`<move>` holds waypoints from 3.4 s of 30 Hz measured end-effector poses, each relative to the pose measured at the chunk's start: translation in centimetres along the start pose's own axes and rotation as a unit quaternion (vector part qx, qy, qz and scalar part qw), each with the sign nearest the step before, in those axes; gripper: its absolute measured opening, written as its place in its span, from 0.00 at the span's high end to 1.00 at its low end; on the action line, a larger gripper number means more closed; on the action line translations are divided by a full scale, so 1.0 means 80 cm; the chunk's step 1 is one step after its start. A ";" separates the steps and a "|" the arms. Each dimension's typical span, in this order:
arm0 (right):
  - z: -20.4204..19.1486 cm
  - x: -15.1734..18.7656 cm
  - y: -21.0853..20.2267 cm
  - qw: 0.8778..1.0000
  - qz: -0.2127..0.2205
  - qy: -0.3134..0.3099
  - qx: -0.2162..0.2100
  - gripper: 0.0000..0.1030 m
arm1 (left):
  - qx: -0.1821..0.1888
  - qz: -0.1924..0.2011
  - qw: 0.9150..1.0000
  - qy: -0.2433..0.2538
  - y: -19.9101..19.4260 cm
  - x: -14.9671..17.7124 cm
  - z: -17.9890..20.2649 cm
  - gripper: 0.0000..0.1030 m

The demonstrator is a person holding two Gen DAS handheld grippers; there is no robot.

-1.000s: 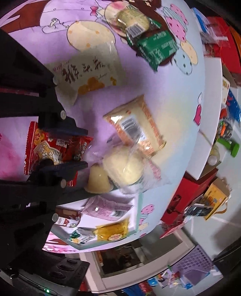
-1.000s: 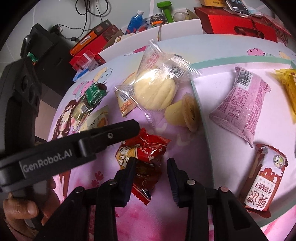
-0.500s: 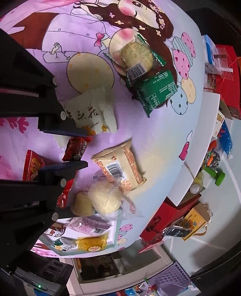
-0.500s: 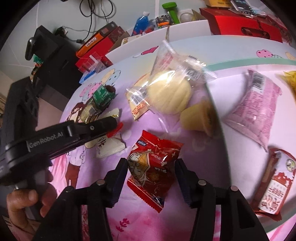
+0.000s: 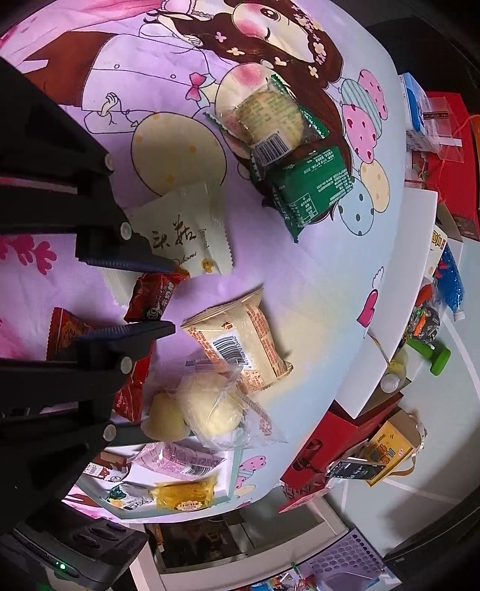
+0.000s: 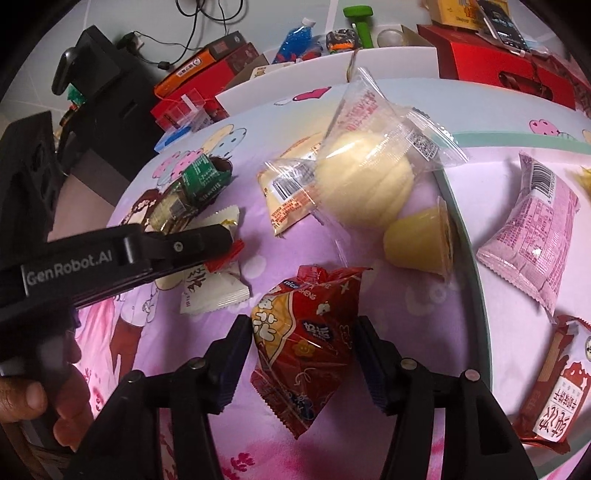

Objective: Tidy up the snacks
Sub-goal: 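Close right gripper on red cartoon bag while left gripper closes on small red packet, then carry both red bags over the white tray, then open both grippers to drop the red bags into the tray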

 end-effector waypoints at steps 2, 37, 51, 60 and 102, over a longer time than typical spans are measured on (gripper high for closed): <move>-0.001 -0.001 -0.003 1.000 0.007 -0.004 0.003 0.47 | -0.001 0.001 1.000 0.001 -0.001 0.000 0.000 0.74; 0.219 -0.038 -0.191 0.961 0.174 0.195 0.095 0.56 | 0.061 0.069 0.987 0.129 -0.045 -0.012 0.157 0.74; 0.309 -0.019 -0.222 0.936 0.189 0.270 0.123 0.56 | 0.064 -0.019 0.958 0.279 0.061 0.057 0.295 0.74; 0.319 -0.017 -0.206 0.935 0.174 0.282 0.128 0.56 | 0.068 -0.043 0.952 0.295 0.102 0.065 0.317 0.74; 0.271 -0.033 -0.184 0.953 0.174 0.213 0.128 0.00 | -0.087 0.073 0.991 0.075 0.005 -0.017 0.099 0.09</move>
Point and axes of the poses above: each gripper's, at about its wrist camera, not at the fingertips, and y roughly the way its jaws point, z to its right, x to its underside, the point moved 7 cm from there along y, roughly the way its jaws point, and after that the axes turned 8 degrees about x, right-handed, at the moved point
